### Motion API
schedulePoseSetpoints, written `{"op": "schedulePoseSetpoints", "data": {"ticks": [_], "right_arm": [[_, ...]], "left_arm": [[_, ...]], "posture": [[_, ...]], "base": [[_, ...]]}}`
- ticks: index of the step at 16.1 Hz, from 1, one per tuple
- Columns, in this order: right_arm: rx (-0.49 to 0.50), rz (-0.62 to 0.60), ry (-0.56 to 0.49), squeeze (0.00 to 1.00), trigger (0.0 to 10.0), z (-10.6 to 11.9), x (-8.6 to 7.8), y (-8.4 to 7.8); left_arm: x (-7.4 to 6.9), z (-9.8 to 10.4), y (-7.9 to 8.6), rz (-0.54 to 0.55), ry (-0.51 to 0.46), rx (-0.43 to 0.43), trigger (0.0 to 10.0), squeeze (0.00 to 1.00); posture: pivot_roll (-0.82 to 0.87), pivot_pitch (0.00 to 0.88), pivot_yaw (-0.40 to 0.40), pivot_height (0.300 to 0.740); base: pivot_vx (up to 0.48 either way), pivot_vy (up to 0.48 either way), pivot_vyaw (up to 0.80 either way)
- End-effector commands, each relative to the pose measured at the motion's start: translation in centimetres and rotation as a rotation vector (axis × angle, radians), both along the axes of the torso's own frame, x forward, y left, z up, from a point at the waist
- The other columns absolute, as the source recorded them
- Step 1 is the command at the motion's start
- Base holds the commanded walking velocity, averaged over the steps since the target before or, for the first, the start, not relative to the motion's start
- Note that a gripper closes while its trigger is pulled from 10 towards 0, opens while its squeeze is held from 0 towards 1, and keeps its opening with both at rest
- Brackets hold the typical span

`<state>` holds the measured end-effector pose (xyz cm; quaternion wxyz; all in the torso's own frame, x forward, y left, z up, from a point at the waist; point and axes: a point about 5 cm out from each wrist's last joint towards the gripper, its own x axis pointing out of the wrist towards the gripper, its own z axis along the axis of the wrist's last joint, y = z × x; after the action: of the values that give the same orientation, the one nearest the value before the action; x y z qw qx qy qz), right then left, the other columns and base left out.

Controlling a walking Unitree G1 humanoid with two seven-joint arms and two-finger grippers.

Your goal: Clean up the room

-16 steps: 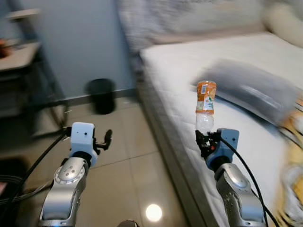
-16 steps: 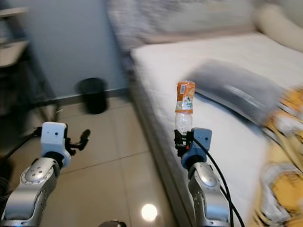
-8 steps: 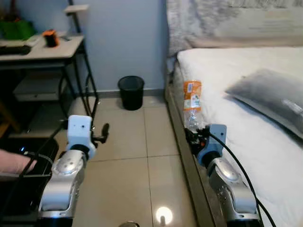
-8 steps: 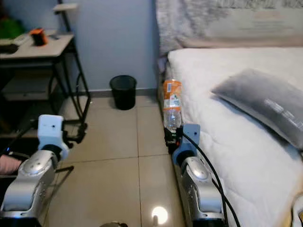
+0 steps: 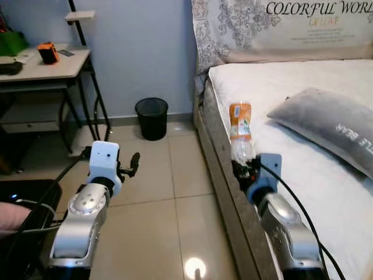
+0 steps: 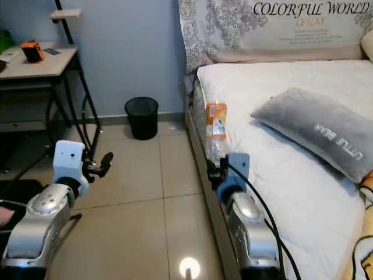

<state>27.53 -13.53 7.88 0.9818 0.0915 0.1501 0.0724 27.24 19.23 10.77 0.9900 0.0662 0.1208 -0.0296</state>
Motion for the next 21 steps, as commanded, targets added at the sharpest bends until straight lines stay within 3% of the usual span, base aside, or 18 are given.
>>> {"op": "schedulePoseSetpoints", "data": {"ticks": [1,7,12,15,19,21], "right_arm": [[-0.028,0.003,-0.004,0.00,10.0,0.24,0.34,-0.05],[-0.076,0.011,-0.041,0.00,10.0,0.90,0.90,-0.20],[-0.046,-0.007,-0.040,0.00,10.0,0.91,0.98,-0.10],[-0.097,0.015,-0.045,0.00,10.0,0.84,1.03,-0.19],[-0.089,0.007,-0.032,0.00,10.0,0.60,0.94,-0.19],[-0.078,0.009,-0.024,0.00,10.0,0.49,0.86,-0.11]], "left_arm": [[0.40,0.37,-0.20,-0.008,-0.013,0.006,10.0,0.00],[0.54,0.48,-0.02,-0.003,-0.018,0.017,10.0,0.00],[0.63,0.56,-0.04,-0.006,-0.021,0.019,10.0,0.00],[0.70,0.59,-0.09,-0.010,-0.022,0.018,10.0,0.00],[0.77,0.59,-0.11,-0.008,-0.023,0.016,10.0,0.00],[0.71,0.55,-0.09,-0.010,-0.023,0.017,10.0,0.00]], "posture": [[0.00,0.000,0.019,0.740],[-0.01,0.000,0.022,0.740],[-0.01,0.000,0.024,0.740],[-0.01,0.000,0.024,0.740],[-0.01,0.000,0.024,0.740],[0.00,0.000,0.021,0.740]], "base": [[0.480,0.000,0.00],[0.480,0.000,0.29],[0.415,0.000,0.00],[0.406,0.000,0.00],[0.426,0.000,0.76],[0.426,0.000,0.00]]}}
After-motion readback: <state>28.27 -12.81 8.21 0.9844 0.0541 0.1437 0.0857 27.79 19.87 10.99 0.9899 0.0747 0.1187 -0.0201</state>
